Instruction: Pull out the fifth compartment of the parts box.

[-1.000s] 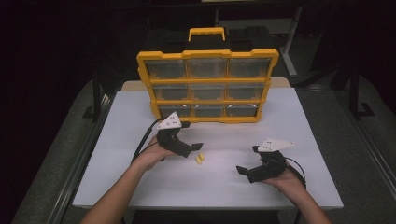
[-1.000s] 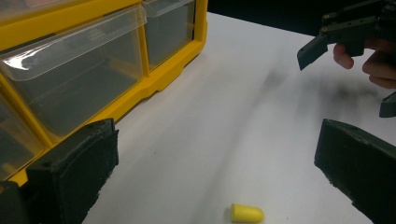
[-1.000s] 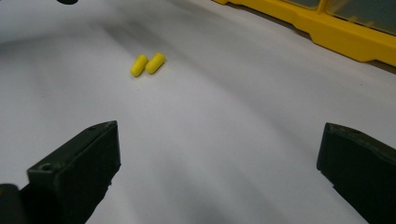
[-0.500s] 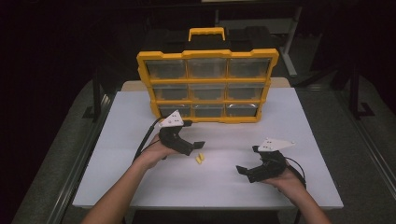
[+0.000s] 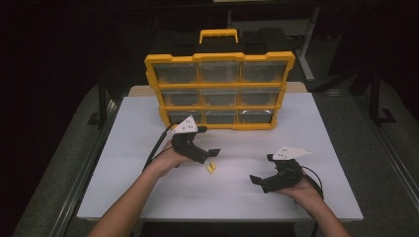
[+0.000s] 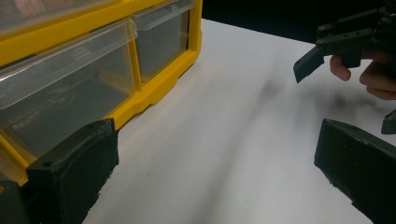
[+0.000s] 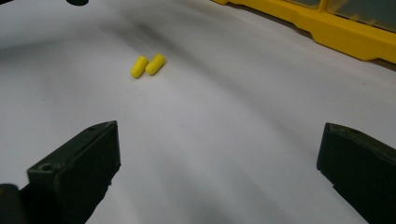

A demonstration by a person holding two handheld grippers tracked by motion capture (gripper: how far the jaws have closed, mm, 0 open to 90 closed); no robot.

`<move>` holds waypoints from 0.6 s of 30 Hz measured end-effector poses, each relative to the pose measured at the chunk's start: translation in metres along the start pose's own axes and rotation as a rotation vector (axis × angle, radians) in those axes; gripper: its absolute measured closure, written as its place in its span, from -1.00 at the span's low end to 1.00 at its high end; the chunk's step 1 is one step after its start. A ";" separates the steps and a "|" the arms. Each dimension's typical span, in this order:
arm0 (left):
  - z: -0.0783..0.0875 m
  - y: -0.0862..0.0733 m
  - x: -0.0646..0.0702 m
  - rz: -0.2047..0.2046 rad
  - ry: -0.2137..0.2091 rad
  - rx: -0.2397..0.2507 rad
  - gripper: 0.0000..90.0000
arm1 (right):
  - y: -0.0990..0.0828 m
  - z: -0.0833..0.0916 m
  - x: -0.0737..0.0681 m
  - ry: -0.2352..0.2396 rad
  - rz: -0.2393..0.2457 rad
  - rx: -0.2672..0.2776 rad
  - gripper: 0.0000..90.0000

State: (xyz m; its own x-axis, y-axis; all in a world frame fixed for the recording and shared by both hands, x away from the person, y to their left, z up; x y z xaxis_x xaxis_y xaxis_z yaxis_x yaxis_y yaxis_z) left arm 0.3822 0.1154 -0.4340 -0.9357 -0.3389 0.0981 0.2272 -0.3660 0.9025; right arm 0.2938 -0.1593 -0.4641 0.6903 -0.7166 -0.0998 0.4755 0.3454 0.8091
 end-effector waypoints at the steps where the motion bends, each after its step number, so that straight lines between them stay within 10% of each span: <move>1: -0.001 0.000 0.000 -0.001 0.001 0.002 -1.00 | 0.000 0.000 0.000 -0.001 -0.001 -0.001 -1.00; 18: -0.013 0.007 0.001 -0.020 0.006 0.029 -1.00 | 0.000 0.000 0.001 0.004 -0.010 0.003 -1.00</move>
State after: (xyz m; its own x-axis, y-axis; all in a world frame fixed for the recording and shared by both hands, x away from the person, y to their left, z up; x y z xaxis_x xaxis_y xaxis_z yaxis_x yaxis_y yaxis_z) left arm 0.3863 0.1010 -0.4327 -0.9383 -0.3371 0.0774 0.2005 -0.3477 0.9159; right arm 0.2950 -0.1599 -0.4644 0.6878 -0.7175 -0.1101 0.4806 0.3364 0.8098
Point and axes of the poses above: each handheld gripper's, and its own axes: z roughly backward along the jaws, y roughly out of its top, x roughly to its right, the point moved 3 cm from there along -z, roughly forward along the jaws, and after that the axes turned 4 degrees about -y, right-handed, at the moved point
